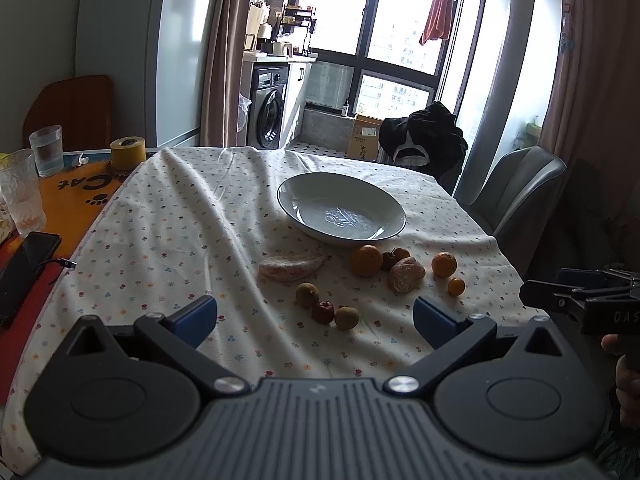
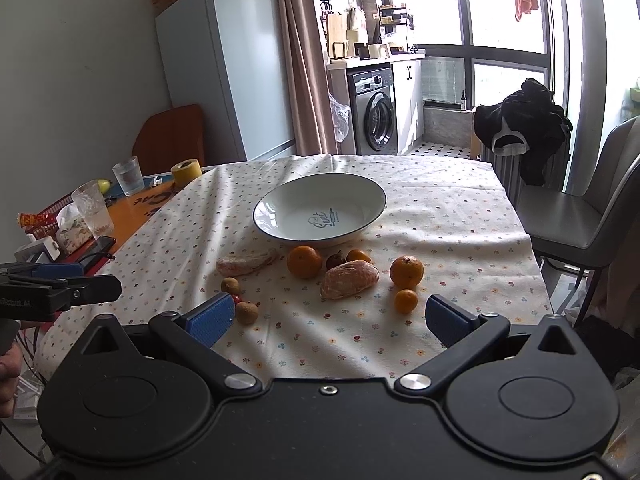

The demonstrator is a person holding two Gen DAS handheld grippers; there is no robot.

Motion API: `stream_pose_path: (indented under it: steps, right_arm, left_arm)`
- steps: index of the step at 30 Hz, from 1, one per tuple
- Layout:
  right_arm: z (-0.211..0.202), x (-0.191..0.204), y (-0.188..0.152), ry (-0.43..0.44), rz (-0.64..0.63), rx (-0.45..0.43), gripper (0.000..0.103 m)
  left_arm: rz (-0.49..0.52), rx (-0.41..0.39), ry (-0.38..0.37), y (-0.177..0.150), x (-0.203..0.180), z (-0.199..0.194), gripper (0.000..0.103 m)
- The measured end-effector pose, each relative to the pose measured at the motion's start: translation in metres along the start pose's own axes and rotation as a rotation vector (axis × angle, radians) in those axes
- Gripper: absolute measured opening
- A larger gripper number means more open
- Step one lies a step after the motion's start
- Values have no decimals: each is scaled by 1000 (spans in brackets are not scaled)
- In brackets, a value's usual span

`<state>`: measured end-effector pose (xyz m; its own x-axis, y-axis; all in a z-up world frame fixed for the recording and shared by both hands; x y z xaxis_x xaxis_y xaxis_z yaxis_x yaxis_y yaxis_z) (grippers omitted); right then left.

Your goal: Organize fruits

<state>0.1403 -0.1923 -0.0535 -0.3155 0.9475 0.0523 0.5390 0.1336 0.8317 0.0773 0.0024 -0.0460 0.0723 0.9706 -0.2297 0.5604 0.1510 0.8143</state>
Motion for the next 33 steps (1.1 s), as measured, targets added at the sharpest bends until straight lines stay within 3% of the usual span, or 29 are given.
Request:
stream_pose_path:
  steps: [33]
  right_arm:
    - [0,-4,1,-13,-1,-8,103]
  left_arm:
    - [17,0,5,0,0,-1,103]
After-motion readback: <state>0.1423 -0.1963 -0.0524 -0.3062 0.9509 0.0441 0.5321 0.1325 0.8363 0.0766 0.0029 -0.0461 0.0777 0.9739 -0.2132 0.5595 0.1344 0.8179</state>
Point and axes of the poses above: each gripper's, at about its wrist camera, not at the fingertips, and z roughly the way its jaws point, x to its left, y to its top, the point moved 10 cm from there along z, roughly the way its jaws point, and after that the axes turned 9 degrees about -y, right-handed, at the moved point
